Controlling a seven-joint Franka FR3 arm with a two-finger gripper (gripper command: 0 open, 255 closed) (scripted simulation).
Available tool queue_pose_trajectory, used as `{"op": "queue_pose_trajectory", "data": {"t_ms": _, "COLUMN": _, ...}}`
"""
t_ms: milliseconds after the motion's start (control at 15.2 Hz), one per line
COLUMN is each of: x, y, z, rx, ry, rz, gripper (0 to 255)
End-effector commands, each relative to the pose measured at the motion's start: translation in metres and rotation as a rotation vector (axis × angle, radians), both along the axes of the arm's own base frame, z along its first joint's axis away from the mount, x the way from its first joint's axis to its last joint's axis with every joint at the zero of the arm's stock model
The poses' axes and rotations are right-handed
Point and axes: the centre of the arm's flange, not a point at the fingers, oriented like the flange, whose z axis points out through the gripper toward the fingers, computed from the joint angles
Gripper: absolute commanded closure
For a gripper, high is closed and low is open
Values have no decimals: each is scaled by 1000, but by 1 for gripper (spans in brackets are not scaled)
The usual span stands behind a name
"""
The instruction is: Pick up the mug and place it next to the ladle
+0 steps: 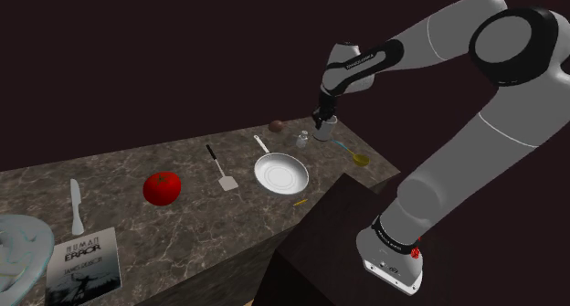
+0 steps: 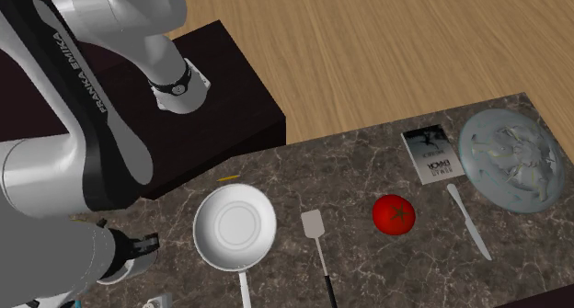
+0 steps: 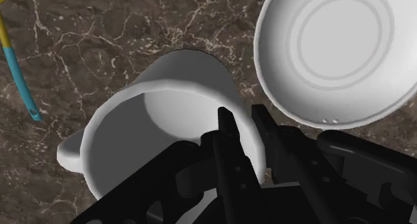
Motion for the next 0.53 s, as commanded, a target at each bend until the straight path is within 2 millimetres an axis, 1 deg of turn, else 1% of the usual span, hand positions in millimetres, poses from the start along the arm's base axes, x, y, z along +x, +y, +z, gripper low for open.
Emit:
{"op": "queue_pose_trajectory", "data": {"t_ms": 0, "x": -1, "y": -27, "z": -1, "rx": 0, "ry": 0, "rz": 1, "gripper": 255}}
{"op": "queue_pose_trajectory", "data": {"t_ms": 462, "x": 8, "y": -119, "z": 0, "rx": 0, "ry": 0, "rz": 1, "gripper": 255}}
